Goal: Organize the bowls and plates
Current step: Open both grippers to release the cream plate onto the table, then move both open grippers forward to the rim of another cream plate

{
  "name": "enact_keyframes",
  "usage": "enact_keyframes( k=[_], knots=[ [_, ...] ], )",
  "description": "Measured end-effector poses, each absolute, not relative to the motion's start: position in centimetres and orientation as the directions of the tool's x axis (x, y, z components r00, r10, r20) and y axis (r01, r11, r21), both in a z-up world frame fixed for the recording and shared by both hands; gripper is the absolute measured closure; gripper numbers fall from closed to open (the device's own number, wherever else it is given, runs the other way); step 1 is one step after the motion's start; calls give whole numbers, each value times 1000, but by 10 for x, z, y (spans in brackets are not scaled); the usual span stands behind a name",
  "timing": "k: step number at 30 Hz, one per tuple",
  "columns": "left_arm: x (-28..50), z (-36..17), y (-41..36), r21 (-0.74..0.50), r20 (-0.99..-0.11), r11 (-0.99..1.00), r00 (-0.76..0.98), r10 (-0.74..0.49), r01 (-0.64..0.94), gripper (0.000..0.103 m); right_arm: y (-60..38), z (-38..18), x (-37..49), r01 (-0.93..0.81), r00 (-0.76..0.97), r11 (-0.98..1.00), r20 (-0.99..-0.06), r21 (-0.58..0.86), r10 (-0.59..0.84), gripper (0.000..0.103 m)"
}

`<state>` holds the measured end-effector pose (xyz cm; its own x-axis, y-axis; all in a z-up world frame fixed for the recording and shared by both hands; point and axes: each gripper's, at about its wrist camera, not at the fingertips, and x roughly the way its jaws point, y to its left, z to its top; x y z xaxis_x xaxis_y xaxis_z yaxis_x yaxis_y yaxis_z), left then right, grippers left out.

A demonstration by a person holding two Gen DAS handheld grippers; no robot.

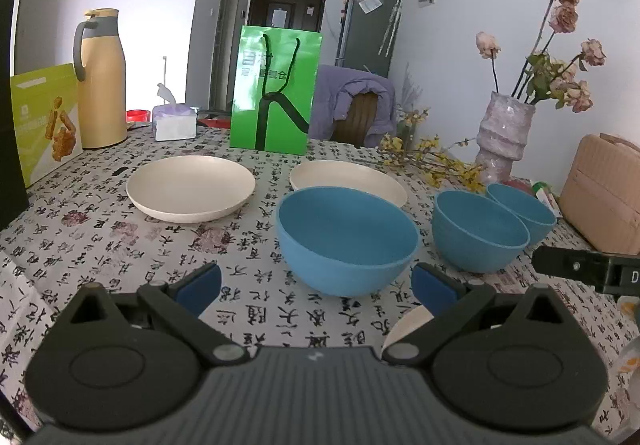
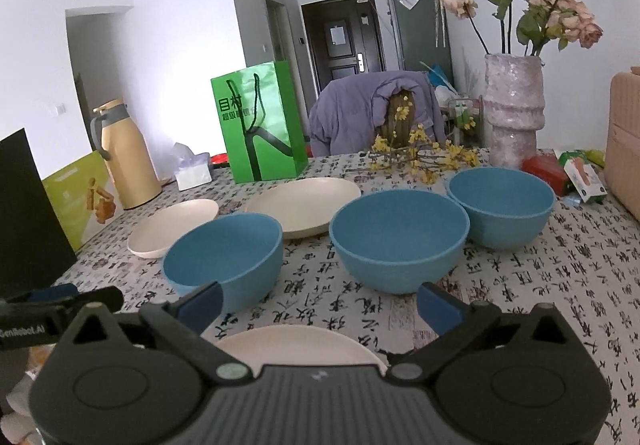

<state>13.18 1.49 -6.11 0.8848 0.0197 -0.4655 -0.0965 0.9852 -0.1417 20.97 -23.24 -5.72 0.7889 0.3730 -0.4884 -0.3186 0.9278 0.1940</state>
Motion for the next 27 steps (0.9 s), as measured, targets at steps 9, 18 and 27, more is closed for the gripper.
enact_keyframes(
  k=[9, 18, 27],
  knots=[
    [143, -56, 38, -166, -469, 980, 883, 19, -110, 0, -219, -49, 229, -328, 786, 922, -481, 206, 387, 0],
    [154, -42, 64, -182, -437, 973, 898, 46, -139, 0, -199, -34, 251, -337, 794, 916, -458, 217, 400, 0],
    [169, -36, 92, -222, -425, 960, 903, 62, -170, 0, -179, -28, 273, -351, 782, 908, -462, 230, 419, 0]
  ],
)
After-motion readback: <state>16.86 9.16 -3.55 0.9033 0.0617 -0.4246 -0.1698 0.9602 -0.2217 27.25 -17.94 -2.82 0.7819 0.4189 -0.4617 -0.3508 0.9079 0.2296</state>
